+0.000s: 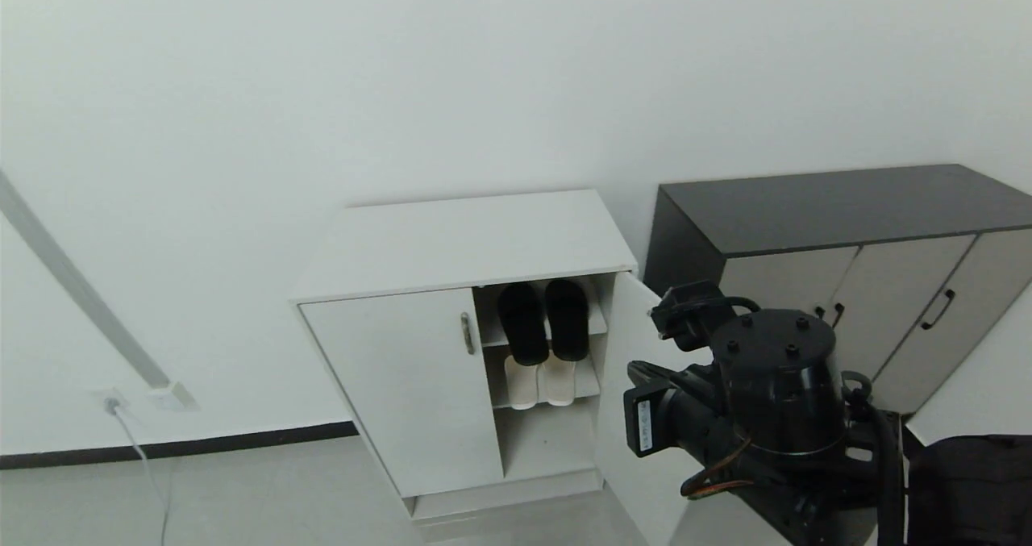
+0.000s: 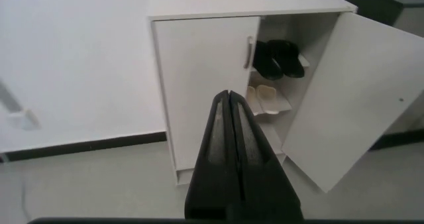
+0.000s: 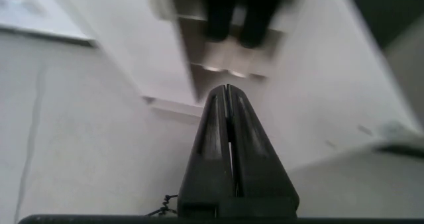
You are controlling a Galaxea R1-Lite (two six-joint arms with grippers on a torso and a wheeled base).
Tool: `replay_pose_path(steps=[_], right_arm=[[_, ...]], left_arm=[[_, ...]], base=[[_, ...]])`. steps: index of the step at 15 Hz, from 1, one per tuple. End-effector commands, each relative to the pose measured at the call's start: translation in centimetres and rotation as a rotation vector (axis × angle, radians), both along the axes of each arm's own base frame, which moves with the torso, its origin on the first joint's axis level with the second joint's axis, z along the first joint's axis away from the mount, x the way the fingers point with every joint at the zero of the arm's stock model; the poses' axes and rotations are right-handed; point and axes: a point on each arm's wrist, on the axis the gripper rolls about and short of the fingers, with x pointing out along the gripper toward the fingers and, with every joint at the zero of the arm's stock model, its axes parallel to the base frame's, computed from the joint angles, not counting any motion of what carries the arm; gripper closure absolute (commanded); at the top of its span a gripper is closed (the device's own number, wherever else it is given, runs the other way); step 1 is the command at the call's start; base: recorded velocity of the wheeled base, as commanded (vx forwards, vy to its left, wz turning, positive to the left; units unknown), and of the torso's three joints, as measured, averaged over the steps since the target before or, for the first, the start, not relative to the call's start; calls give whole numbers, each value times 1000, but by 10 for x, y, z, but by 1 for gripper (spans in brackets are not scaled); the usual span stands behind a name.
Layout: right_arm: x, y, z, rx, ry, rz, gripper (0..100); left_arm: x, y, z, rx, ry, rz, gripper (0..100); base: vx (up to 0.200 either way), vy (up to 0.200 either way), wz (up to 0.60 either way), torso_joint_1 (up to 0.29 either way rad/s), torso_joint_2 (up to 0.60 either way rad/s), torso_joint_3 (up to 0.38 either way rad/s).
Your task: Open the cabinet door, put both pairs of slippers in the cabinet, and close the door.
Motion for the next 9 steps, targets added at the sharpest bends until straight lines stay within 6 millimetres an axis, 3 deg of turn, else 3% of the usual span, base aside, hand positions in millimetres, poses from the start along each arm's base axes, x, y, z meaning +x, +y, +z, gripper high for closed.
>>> replay_pose_path(steps=[1,9], right_arm=[[1,0,-1,2,-1,0,100],[4,1,-4,-14,2,-7,100]], left_arm=[[0,0,0,-1,2,1,100],[0,0,0,2,2,-1,100]], base=[[0,0,0,0,0,0],[0,0,0,0,0,0]])
